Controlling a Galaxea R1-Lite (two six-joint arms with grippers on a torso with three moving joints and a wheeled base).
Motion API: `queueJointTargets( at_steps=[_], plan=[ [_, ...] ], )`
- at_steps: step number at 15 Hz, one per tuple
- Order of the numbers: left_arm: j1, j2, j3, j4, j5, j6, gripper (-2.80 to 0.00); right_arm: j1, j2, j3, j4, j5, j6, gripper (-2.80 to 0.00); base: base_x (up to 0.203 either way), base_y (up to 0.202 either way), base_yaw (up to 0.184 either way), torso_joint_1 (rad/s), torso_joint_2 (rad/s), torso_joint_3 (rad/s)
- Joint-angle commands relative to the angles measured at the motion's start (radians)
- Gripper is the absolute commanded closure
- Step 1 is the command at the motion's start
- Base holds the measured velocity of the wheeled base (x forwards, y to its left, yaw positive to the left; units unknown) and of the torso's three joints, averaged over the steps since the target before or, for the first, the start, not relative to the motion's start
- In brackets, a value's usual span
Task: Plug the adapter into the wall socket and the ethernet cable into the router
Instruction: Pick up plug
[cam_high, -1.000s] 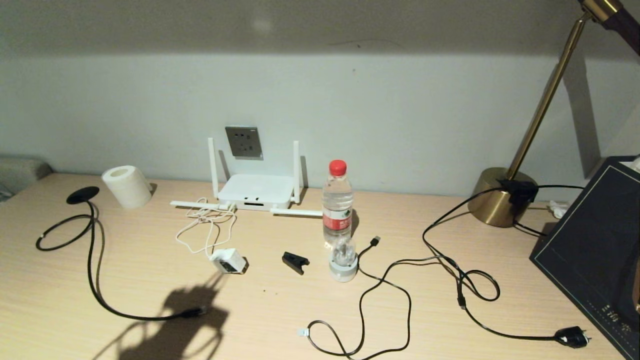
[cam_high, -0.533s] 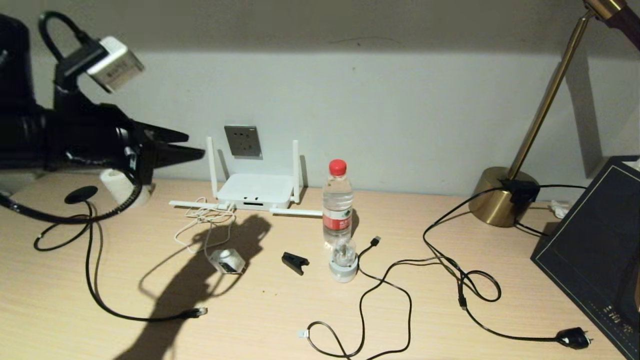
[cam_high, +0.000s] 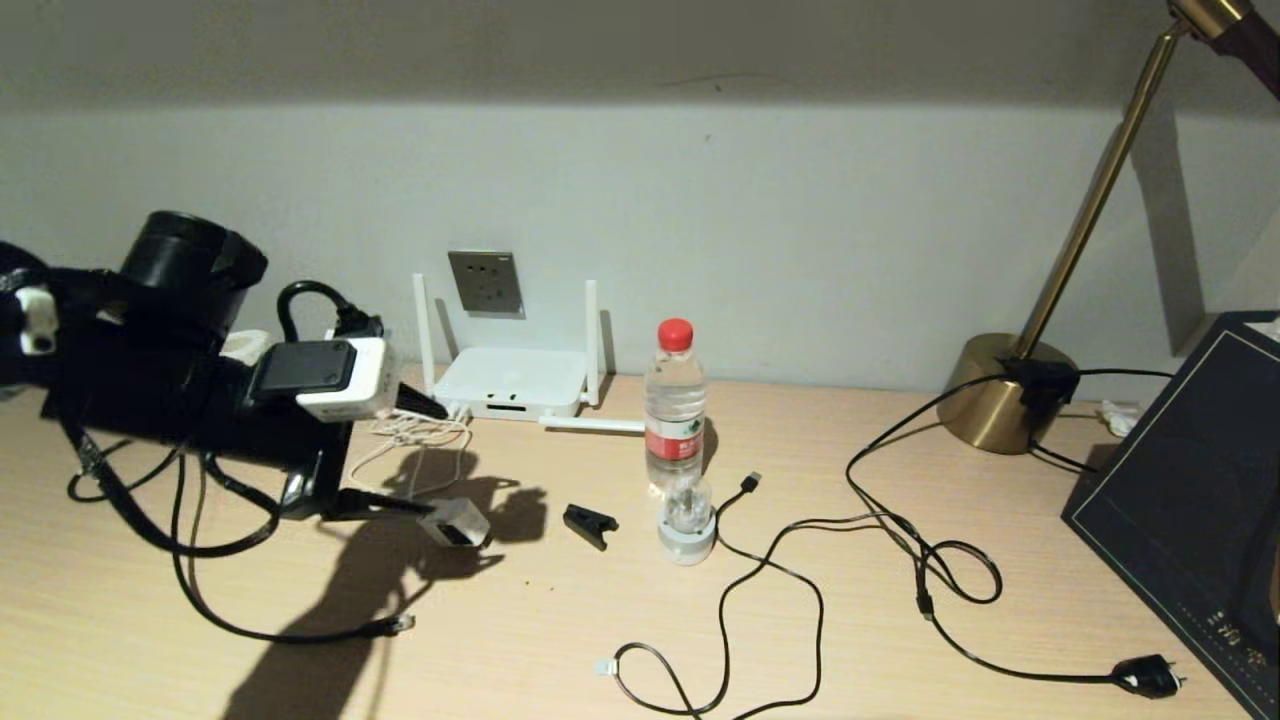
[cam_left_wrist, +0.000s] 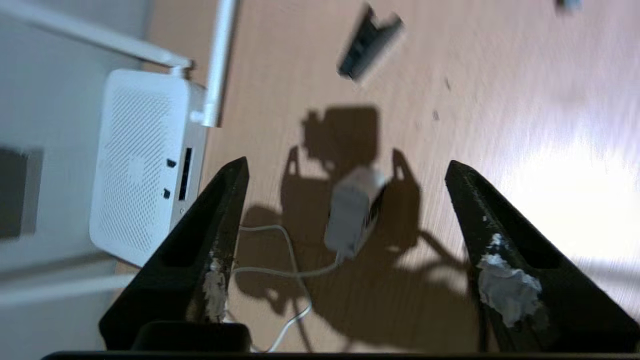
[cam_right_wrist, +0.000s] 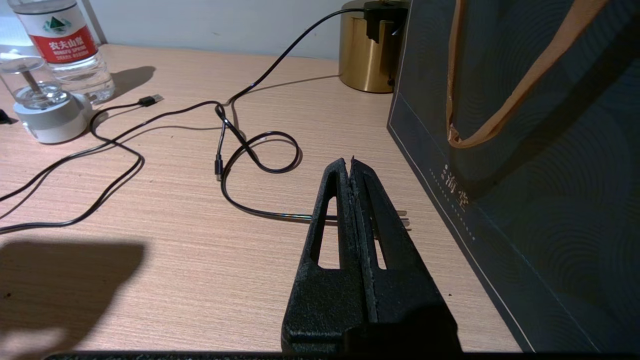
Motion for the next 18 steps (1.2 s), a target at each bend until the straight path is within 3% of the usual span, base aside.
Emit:
queueJointTargets(
  at_steps=[1, 3, 8, 11, 15, 18],
  plan=[
    [0.04, 0.151, -0.193, 0.296, 0.003, 0.357, -2.8, 0.0, 0.001, 0.035, -0.001, 0.0, 0.0, 0.0, 0.0, 0.0, 0.0, 0.0, 0.0, 0.0],
    [0.06, 0.242, -0.314, 0.428, 0.056, 0.459, -2.8, 0.0, 0.001, 0.035, -0.001, 0.0, 0.0, 0.0, 0.0, 0.0, 0.0, 0.0, 0.0, 0.0],
    [0.035, 0.363, -0.34, 0.451, 0.082, 0.468, -2.8, 0.0, 0.001, 0.035, -0.001, 0.0, 0.0, 0.0, 0.0, 0.0, 0.0, 0.0, 0.0, 0.0],
    [-0.008, 0.405, -0.373, 0.45, 0.083, 0.407, -2.8, 0.0, 0.001, 0.035, -0.001, 0.0, 0.0, 0.0, 0.0, 0.0, 0.0, 0.0, 0.0, 0.0],
    [-0.026, 0.406, -0.393, 0.453, 0.143, 0.329, -2.8, 0.0, 0.001, 0.035, -0.001, 0.0, 0.0, 0.0, 0.0, 0.0, 0.0, 0.0, 0.0, 0.0],
    [-0.046, 0.418, -0.393, 0.454, 0.149, 0.307, -2.8, 0.0, 0.001, 0.035, -0.001, 0.0, 0.0, 0.0, 0.0, 0.0, 0.0, 0.0, 0.0, 0.0]
  ],
)
